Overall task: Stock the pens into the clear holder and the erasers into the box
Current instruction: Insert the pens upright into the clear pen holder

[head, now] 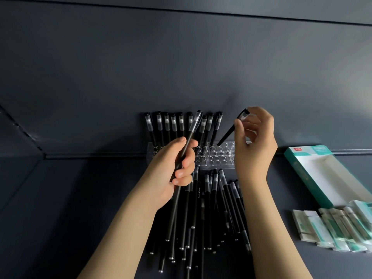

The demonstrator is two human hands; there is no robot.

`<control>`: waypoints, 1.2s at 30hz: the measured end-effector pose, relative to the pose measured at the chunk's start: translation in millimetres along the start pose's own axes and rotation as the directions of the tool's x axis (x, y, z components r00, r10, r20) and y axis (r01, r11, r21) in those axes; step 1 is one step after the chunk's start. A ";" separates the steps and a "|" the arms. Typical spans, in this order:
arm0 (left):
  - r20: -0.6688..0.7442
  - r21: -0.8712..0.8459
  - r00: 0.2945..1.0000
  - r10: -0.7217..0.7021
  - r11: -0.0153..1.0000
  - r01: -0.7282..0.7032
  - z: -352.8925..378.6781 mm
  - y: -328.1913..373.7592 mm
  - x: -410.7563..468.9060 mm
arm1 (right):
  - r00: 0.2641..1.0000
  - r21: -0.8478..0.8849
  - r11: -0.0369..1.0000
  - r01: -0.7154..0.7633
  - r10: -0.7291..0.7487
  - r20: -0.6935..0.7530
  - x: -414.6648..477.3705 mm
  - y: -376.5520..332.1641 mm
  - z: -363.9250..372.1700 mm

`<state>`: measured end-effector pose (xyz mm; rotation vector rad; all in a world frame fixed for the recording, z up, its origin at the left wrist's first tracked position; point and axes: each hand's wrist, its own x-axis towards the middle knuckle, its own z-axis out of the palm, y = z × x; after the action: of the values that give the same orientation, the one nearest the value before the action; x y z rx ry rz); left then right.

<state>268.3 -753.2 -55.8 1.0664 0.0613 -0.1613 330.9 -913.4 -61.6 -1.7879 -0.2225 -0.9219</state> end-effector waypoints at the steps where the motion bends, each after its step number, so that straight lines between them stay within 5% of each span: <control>1: 0.010 -0.018 1.000 -0.020 1.000 0.020 -0.5 -0.2 0.0 | 1.000 -0.020 1.000 0.002 -0.001 0.011 -0.3 1.1 0.4; 8: 0.034 -0.018 0.999 0.003 1.000 -0.002 -5.2 -4.1 2.7 | 0.991 -0.185 0.979 0.083 -0.062 0.116 -3.1 13.4 8.5; 14: 0.041 -0.019 0.999 -0.023 1.000 0.024 -6.9 -6.8 2.3 | 0.983 -0.149 0.982 0.118 -0.094 0.157 -3.0 7.8 9.6; 18: 0.102 0.013 0.993 -0.054 0.999 0.053 -3.8 -9.1 0.2 | 0.910 0.142 0.954 -0.266 0.199 0.365 -2.8 -10.4 9.7; 20: 0.124 0.022 0.990 -0.068 0.998 0.066 -2.5 -9.7 -0.2 | 0.813 0.360 0.795 -0.488 0.265 0.518 -3.9 -13.5 8.6; 23: 0.123 0.020 0.988 -0.095 0.995 0.093 -1.9 -10.0 2.3 | 0.757 0.529 0.582 -0.618 0.256 0.602 -1.9 -16.9 6.4; 27: 0.064 -0.142 0.992 -0.113 0.982 0.121 -4.9 -10.4 6.1 | 0.802 0.629 0.512 -0.585 0.484 0.351 7.1 -10.8 3.0; 29: 0.036 -0.188 0.994 -0.102 0.976 0.107 -9.0 -9.9 7.3 | 0.810 0.654 0.556 -0.513 0.565 0.156 11.8 -0.6 -3.3; 33: -0.012 -0.113 0.999 -0.041 0.993 0.039 -14.4 -8.9 9.7 | 0.865 0.511 0.786 -0.349 0.480 -0.147 11.9 12.2 -13.1; 36: -0.023 -0.122 1.000 0.009 0.992 -0.012 -14.3 -8.5 8.3 | 0.908 0.383 0.892 -0.239 0.345 -0.238 9.8 12.6 -16.5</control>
<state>275.5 -745.5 -71.2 0.9465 0.0848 -0.1344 336.5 -935.6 -61.7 -1.2906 0.0824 -0.8593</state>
